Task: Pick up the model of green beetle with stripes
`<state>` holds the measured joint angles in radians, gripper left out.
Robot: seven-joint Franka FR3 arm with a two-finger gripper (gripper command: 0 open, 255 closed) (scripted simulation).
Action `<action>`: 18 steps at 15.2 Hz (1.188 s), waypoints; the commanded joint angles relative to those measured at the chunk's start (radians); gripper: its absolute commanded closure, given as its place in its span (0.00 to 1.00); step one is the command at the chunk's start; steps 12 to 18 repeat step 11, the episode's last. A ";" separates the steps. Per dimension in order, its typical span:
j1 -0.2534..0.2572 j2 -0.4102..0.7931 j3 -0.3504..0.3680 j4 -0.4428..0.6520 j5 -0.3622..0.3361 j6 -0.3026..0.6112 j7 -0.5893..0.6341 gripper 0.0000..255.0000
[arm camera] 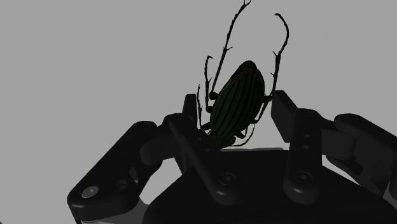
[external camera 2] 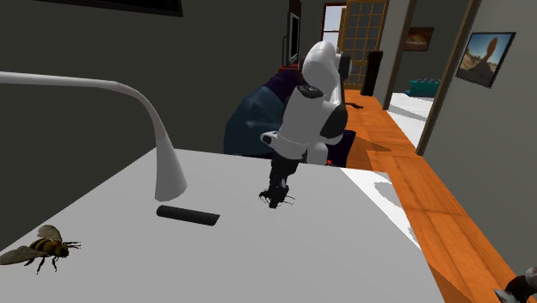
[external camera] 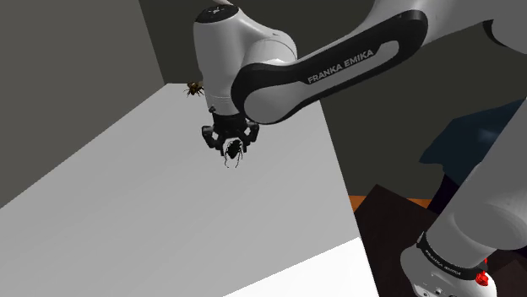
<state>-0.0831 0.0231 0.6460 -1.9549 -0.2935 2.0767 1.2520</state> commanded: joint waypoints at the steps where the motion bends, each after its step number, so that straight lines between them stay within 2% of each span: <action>1: -0.002 -0.011 -0.001 0.018 0.012 -0.025 -0.014 1.00; 9: -0.002 -0.030 -0.001 0.106 0.037 -0.123 -0.048 1.00; 18: -0.002 -0.031 -0.001 0.107 0.038 -0.125 -0.049 1.00</action>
